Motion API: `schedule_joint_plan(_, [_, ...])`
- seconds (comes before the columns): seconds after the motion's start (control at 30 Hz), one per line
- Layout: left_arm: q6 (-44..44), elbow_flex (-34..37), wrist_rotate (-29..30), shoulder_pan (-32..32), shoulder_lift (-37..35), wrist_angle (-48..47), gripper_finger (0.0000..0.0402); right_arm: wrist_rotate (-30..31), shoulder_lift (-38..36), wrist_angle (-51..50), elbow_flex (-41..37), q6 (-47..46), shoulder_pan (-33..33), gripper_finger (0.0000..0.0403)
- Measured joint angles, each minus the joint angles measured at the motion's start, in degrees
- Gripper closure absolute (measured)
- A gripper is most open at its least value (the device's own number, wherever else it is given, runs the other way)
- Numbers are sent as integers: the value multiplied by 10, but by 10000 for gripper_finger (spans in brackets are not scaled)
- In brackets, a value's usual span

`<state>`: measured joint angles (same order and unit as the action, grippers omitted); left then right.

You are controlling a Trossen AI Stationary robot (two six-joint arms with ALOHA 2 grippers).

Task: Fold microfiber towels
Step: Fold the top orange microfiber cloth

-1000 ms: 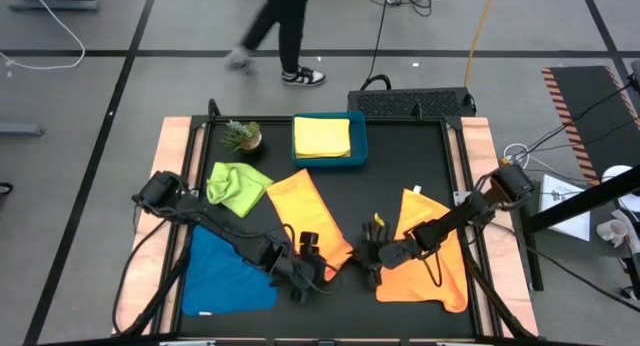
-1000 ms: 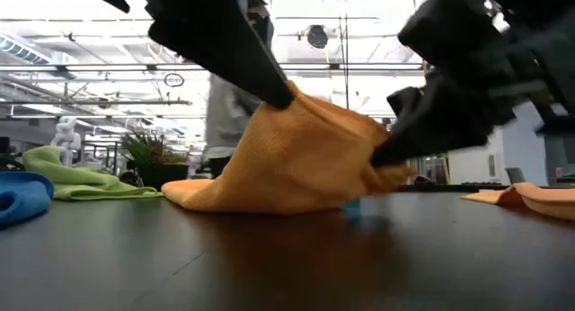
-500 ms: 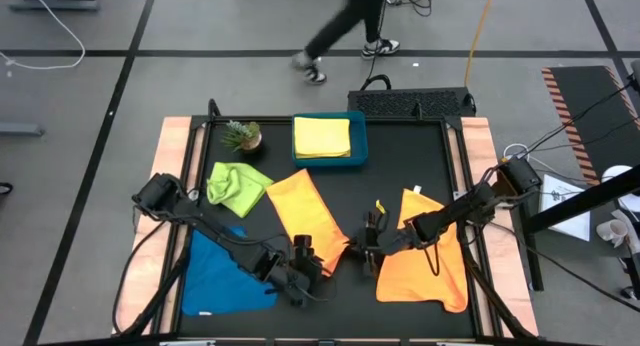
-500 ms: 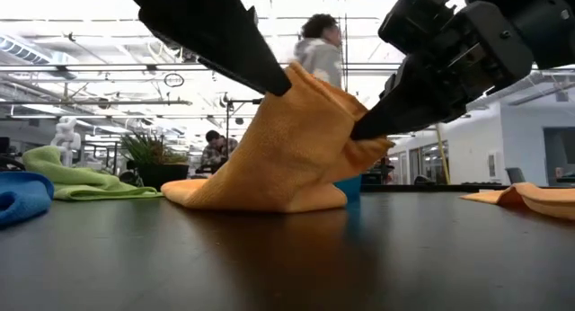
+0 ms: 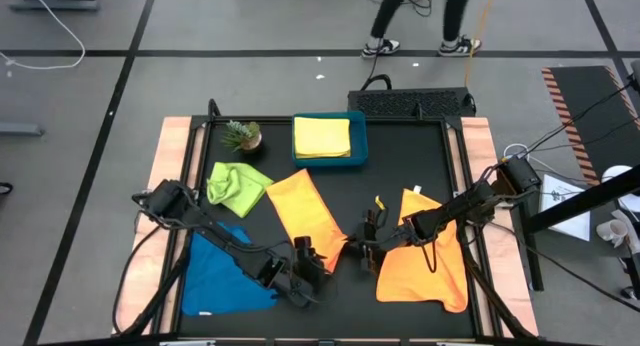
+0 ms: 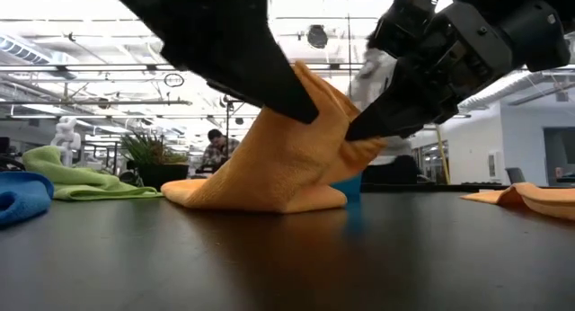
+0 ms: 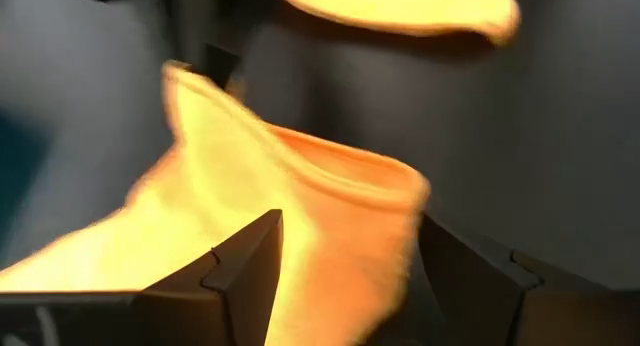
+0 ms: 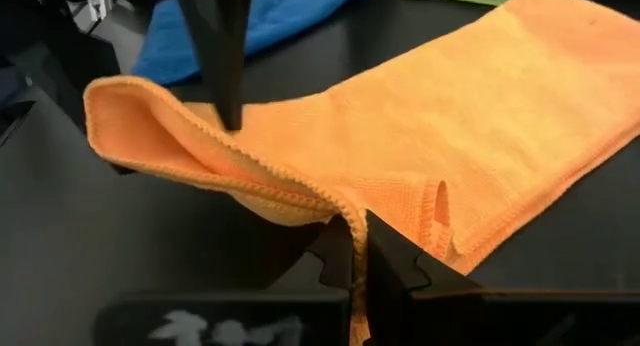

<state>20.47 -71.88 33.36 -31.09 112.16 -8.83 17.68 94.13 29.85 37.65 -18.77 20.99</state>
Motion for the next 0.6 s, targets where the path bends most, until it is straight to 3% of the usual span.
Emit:
schedule_joint_plan(0.2, [27, 0, 53, -5, 0, 2, 191, 0, 0, -2, 0, -11, 0, 403])
schedule_joint_plan(0.3, [21, 0, 58, -11, 0, 4, 238, 0, 0, -5, 0, -12, 1, 403])
schedule_joint_plan(0.5, [-17, 0, 59, -29, -1, 13, 378, -2, 0, -27, 0, -20, 1, 403])
schedule_joint_plan(0.6, [-37, 0, 64, -36, -3, 17, 391, -18, 0, -34, 0, -20, 2, 403])
